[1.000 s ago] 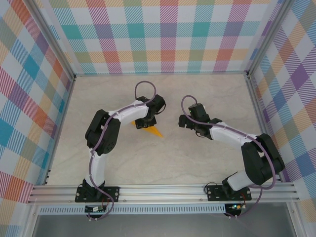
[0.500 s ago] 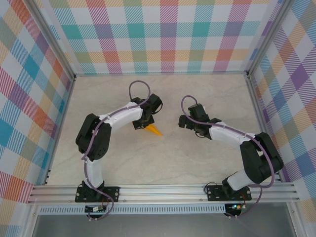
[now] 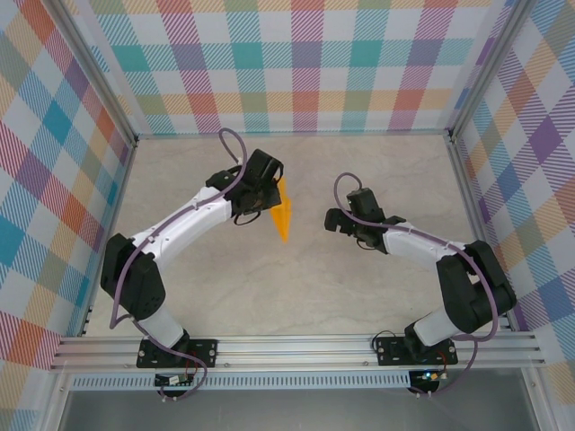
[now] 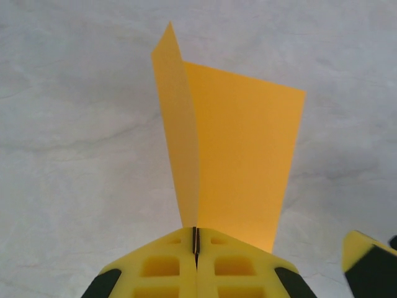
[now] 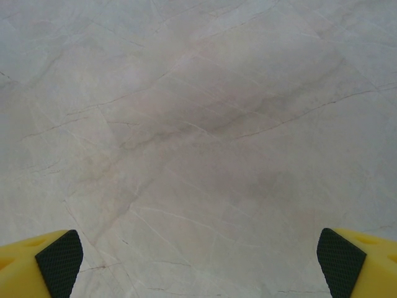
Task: Fold a paper plane with a square sheet of paper (pick it up from the middle)
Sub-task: Turn over a paper plane at the center of the table.
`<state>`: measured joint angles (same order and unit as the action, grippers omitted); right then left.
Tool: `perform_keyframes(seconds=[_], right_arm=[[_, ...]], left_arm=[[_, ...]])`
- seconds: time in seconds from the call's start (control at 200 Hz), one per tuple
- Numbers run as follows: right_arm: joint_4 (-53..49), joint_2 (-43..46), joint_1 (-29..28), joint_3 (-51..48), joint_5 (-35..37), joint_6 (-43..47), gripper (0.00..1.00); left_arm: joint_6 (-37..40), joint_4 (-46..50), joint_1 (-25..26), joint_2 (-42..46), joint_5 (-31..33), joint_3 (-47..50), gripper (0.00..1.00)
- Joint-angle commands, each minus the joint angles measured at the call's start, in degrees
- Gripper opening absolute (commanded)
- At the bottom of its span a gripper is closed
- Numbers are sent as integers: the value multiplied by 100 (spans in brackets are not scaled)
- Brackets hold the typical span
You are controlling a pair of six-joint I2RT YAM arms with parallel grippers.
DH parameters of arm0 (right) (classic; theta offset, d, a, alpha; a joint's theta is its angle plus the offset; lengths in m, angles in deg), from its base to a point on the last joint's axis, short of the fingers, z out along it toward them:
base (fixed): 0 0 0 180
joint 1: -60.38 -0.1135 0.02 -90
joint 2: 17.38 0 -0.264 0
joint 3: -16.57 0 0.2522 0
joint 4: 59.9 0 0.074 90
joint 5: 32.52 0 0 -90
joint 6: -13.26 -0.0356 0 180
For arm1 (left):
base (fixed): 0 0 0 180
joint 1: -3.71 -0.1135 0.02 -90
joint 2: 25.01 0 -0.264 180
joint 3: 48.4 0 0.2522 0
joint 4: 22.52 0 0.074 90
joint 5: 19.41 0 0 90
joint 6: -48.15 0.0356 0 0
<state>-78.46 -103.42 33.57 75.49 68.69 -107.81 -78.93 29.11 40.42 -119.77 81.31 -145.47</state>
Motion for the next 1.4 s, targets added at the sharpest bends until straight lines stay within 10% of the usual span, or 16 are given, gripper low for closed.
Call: perform_keyframes(seconds=[0.0, 0.19, 0.62, 1.01, 1.395], right_arm=[[382, 163, 200, -145, -497, -92, 100], [380, 518, 378, -59, -1257, 104, 100], [-1034, 524, 57, 664, -2498, -577, 83], [-1279, -474, -992, 1254, -1928, -1069, 49], [-1660, -1389, -1370, 1948, -1864, -969, 42]], left_arm=[[536, -980, -35, 4, -848, 386, 0], [292, -3012, -345, -210, -2408, 1367, 0], [-638, -6088, -497, -769, -3355, 3273, 0], [-731, -6334, -760, -1102, -3480, 3717, 0], [-719, -6169, -823, -1184, -3384, 3763, 0]])
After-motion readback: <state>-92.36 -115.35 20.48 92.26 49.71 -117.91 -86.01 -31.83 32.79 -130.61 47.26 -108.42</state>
